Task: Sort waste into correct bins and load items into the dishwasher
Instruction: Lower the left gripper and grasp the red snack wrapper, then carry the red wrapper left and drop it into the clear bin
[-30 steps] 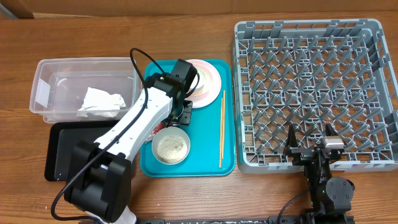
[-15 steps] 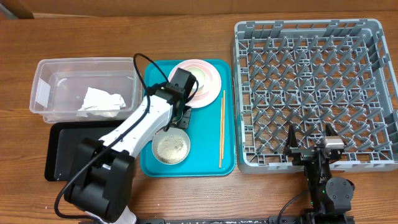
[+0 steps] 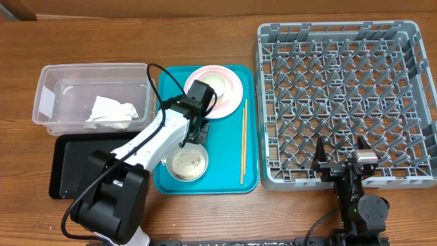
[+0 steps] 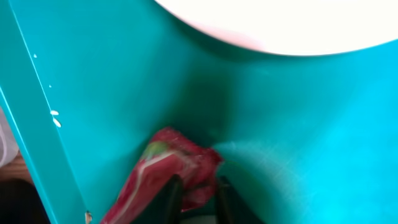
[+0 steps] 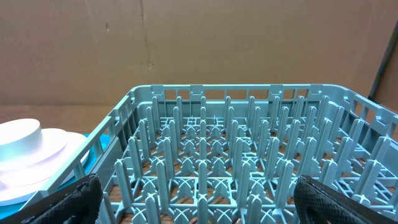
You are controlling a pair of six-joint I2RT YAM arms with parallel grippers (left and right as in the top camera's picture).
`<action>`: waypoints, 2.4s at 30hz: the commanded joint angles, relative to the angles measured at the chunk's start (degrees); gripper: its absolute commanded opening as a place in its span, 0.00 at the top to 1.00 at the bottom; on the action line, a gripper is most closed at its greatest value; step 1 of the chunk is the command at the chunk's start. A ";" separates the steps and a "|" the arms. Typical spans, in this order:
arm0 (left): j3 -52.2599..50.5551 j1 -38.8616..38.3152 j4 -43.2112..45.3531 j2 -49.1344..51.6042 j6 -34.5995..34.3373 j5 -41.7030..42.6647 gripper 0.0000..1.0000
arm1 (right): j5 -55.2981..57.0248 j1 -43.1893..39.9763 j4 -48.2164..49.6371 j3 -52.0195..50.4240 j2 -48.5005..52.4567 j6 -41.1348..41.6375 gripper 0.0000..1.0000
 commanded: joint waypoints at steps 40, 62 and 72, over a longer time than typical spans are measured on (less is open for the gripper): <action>15.41 4.09 -10.10 -0.68 -4.57 -0.46 0.96 | 0.50 -0.11 0.39 -0.59 -0.57 -0.02 0.00; 9.49 4.22 -1.49 0.57 -4.94 -5.29 0.48 | 0.50 -0.11 0.39 -0.59 -0.57 -0.02 0.00; 6.43 6.43 -8.09 0.61 -4.98 -6.64 0.46 | 0.50 -0.11 0.39 -0.59 -0.57 -0.02 0.00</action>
